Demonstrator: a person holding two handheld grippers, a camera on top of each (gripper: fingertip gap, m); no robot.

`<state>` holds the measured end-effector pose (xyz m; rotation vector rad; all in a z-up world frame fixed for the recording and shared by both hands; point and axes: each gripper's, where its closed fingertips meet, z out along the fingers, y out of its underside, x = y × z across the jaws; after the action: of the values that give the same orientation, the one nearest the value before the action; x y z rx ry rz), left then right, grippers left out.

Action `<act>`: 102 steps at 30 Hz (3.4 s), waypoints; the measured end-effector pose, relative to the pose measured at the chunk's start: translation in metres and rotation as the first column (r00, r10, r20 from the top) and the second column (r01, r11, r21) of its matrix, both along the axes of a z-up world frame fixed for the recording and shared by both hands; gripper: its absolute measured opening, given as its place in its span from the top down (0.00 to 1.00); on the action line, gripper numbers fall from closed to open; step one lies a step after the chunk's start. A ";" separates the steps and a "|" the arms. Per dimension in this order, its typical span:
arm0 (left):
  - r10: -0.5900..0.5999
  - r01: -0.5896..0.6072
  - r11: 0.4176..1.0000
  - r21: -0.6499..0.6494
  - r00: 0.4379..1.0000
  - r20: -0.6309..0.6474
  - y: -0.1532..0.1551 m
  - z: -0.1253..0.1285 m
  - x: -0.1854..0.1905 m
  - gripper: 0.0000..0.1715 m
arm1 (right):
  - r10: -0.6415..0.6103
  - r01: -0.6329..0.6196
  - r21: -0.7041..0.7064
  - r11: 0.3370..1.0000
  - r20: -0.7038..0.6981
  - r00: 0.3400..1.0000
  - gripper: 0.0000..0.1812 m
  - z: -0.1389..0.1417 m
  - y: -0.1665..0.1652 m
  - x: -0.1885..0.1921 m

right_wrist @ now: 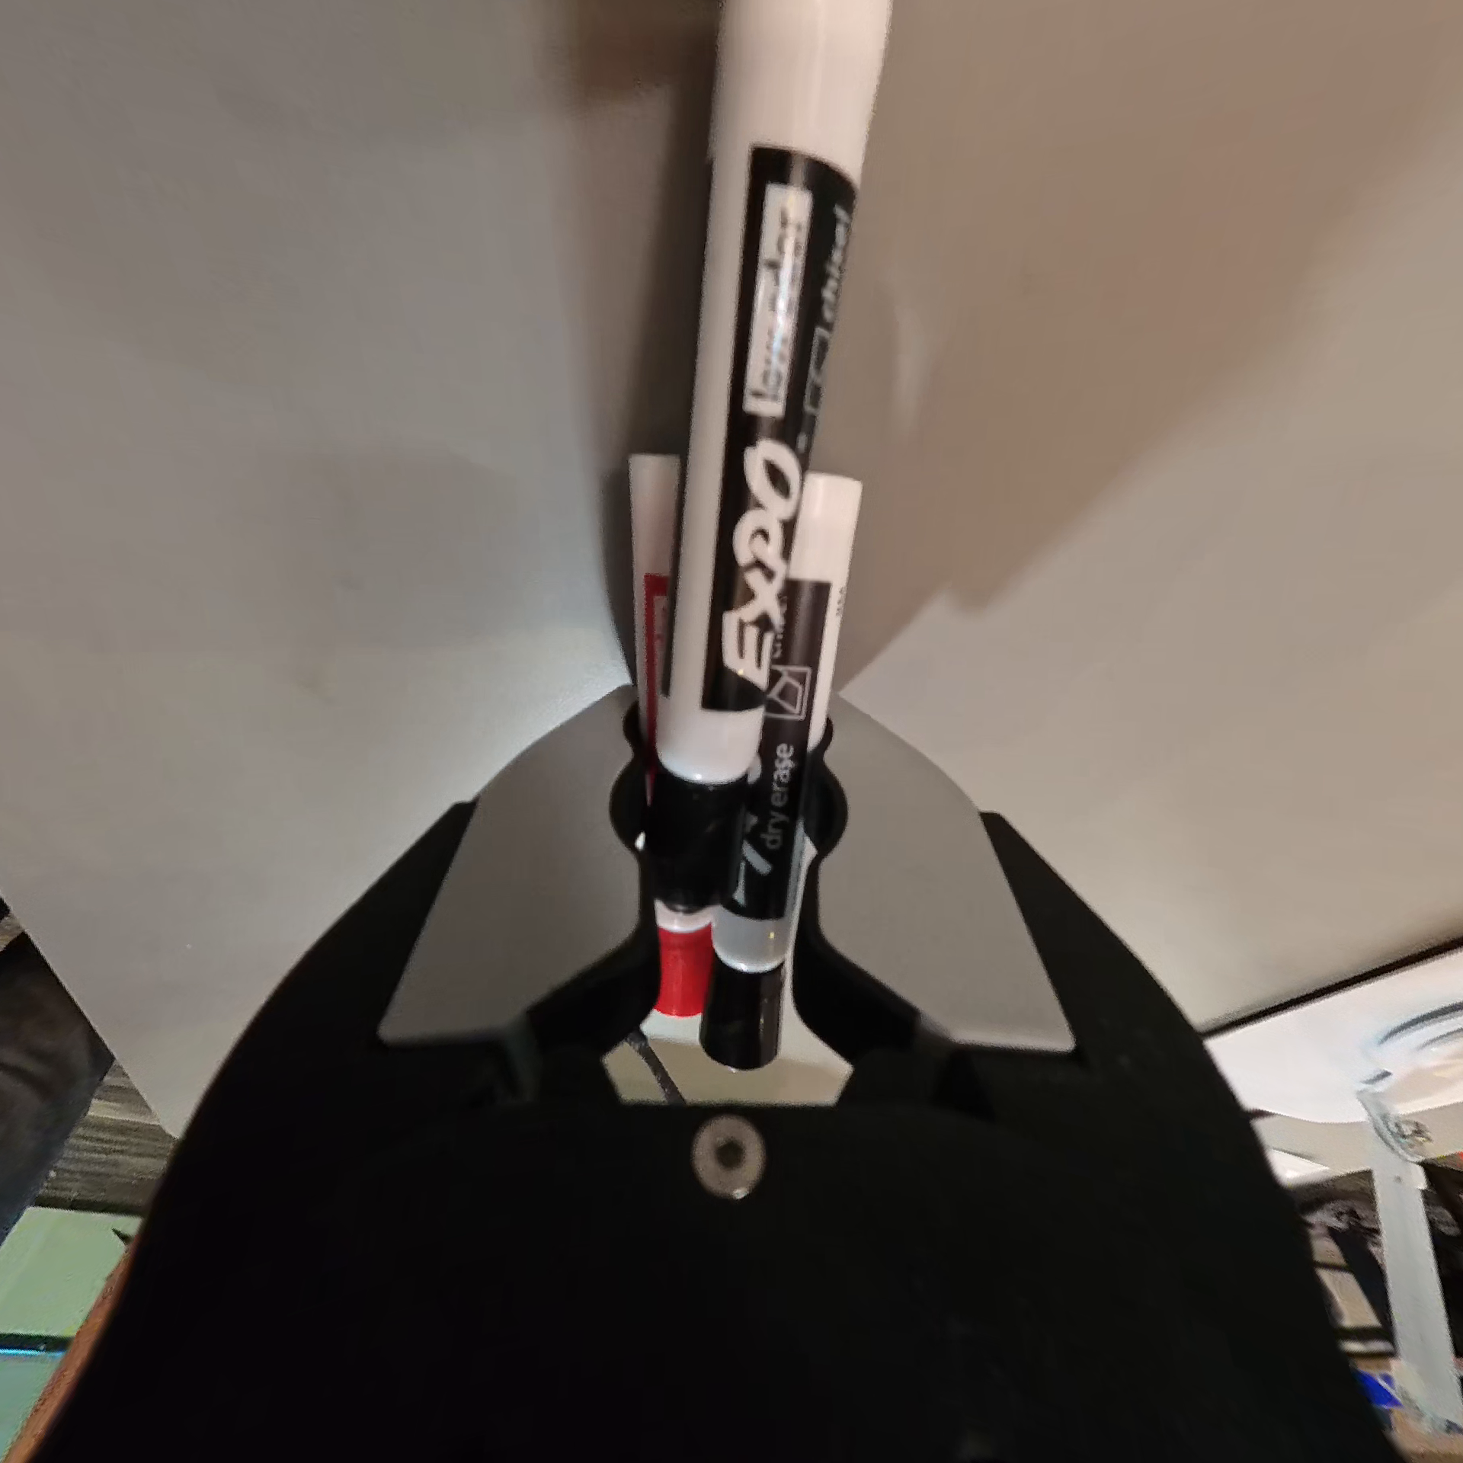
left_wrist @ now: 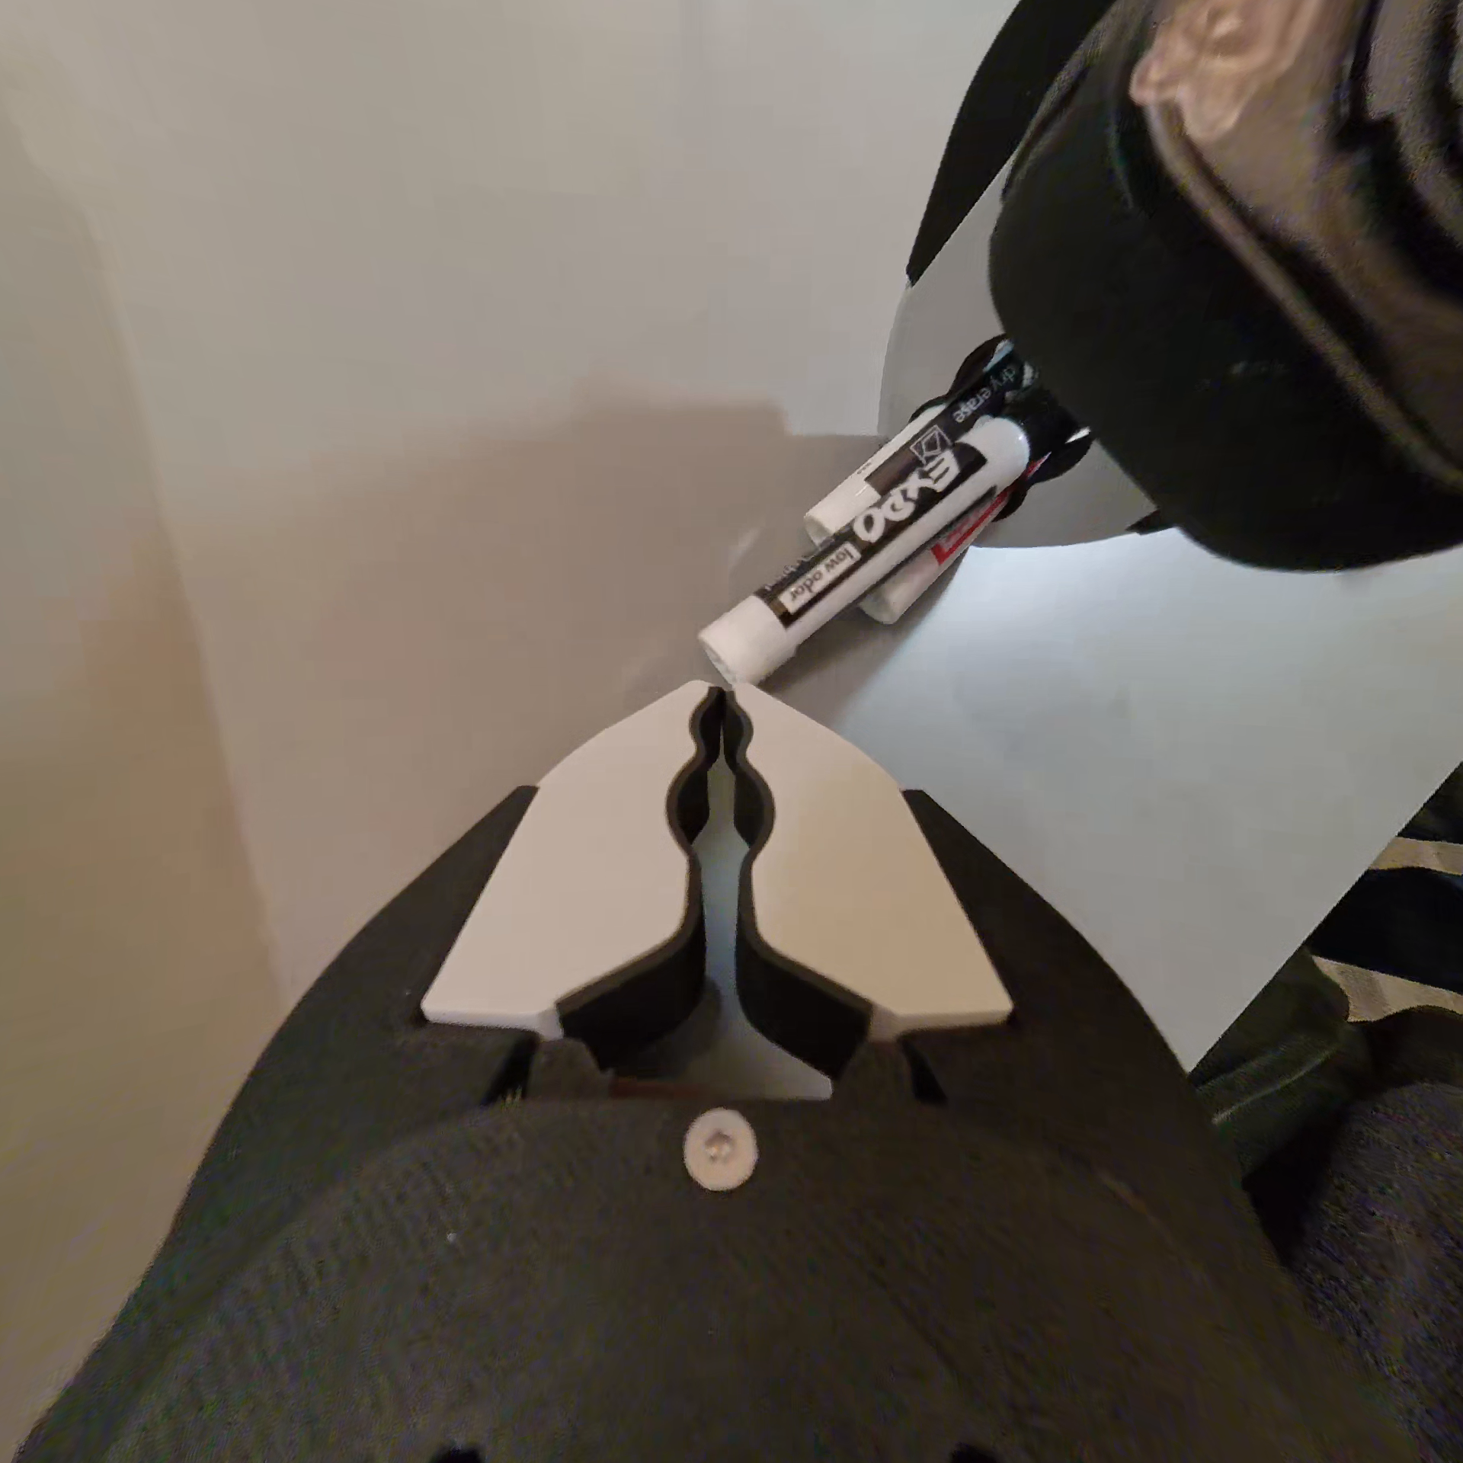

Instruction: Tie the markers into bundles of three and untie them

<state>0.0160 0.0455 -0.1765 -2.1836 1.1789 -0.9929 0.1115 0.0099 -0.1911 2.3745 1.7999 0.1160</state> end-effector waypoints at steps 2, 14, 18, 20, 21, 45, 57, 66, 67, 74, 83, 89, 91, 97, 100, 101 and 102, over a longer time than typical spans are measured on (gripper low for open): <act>-0.008 0.008 1.000 -0.022 1.000 0.016 -0.003 0.001 0.004 1.00 | -0.014 0.014 0.003 1.000 -0.014 1.000 0.79 0.000 0.000 -0.001; -0.109 0.112 0.993 -0.032 0.990 0.090 -0.022 0.010 0.017 1.00 | -0.056 0.059 0.043 0.997 -0.072 0.996 0.79 0.001 -0.002 -0.005; -0.100 0.108 0.992 -0.065 0.987 0.124 -0.017 0.023 0.006 1.00 | -0.066 0.069 0.047 0.996 -0.059 0.996 0.79 0.001 -0.002 -0.004; -0.120 0.124 0.992 -0.023 0.986 0.115 -0.009 0.028 -0.002 1.00 | -0.060 0.062 0.046 0.997 -0.050 0.997 0.79 0.001 -0.001 -0.005; -0.136 0.133 0.990 0.041 0.988 0.078 -0.002 0.026 -0.007 0.96 | -0.059 0.061 0.044 0.997 -0.047 0.997 0.79 0.002 -0.001 -0.004; -0.436 0.466 0.806 0.365 0.884 -0.167 -0.007 0.002 0.005 0.88 | -0.102 0.110 0.054 0.992 -0.142 0.985 0.79 0.003 -0.005 -0.010; -0.525 0.565 0.705 0.428 0.822 -0.221 -0.041 0.028 0.014 0.88 | -0.106 0.122 0.050 0.991 -0.247 0.963 0.79 0.005 -0.027 -0.041; -0.538 0.557 0.705 0.439 0.823 -0.181 -0.049 0.031 0.016 0.88 | -0.128 0.150 0.052 0.987 -0.295 0.947 0.79 0.005 -0.035 -0.048; -0.534 0.551 0.706 0.446 0.827 -0.175 -0.049 0.031 0.016 0.85 | -0.128 0.150 0.055 0.987 -0.291 0.948 0.79 0.005 -0.035 -0.047; -0.543 0.538 0.728 0.425 0.831 -0.122 -0.051 0.033 0.015 0.88 | -0.145 0.172 0.060 0.983 -0.315 0.938 0.79 0.006 -0.036 -0.048; -0.624 0.624 0.607 0.493 0.758 -0.192 -0.063 0.035 0.013 0.88 | -0.133 0.159 0.046 0.986 -0.344 0.929 0.79 0.008 -0.044 -0.056; -0.678 0.668 0.571 0.477 0.711 -0.184 -0.076 0.034 0.010 0.88 | -0.118 0.139 0.035 0.990 -0.344 0.931 0.80 0.006 -0.054 -0.060; -0.662 0.653 0.583 0.483 0.727 -0.183 -0.076 0.034 0.012 0.88 | -0.125 0.146 0.036 0.989 -0.350 0.928 0.79 0.006 -0.055 -0.061; -0.640 0.616 0.594 0.518 0.752 -0.159 -0.076 0.039 0.015 0.80 | -0.158 0.185 0.035 0.982 -0.384 0.910 0.80 0.009 -0.056 -0.059; -0.627 0.598 0.607 0.523 0.765 -0.148 -0.073 0.042 0.014 0.76 | -0.173 0.203 0.037 0.978 -0.389 0.905 0.79 0.009 -0.057 -0.054; -0.621 0.591 0.612 0.525 0.770 -0.143 -0.072 0.042 0.014 0.74 | -0.179 0.210 0.039 0.977 -0.391 0.903 0.79 0.010 -0.057 -0.053; -0.618 0.588 0.615 0.525 0.773 -0.143 -0.071 0.042 0.014 0.73 | -0.185 0.217 0.039 0.975 -0.392 0.901 0.79 0.010 -0.058 -0.052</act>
<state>0.0296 -0.0254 -0.1341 -1.2986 1.9634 -0.7921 0.0599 -0.0477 -0.1813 2.7818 1.7045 -0.3363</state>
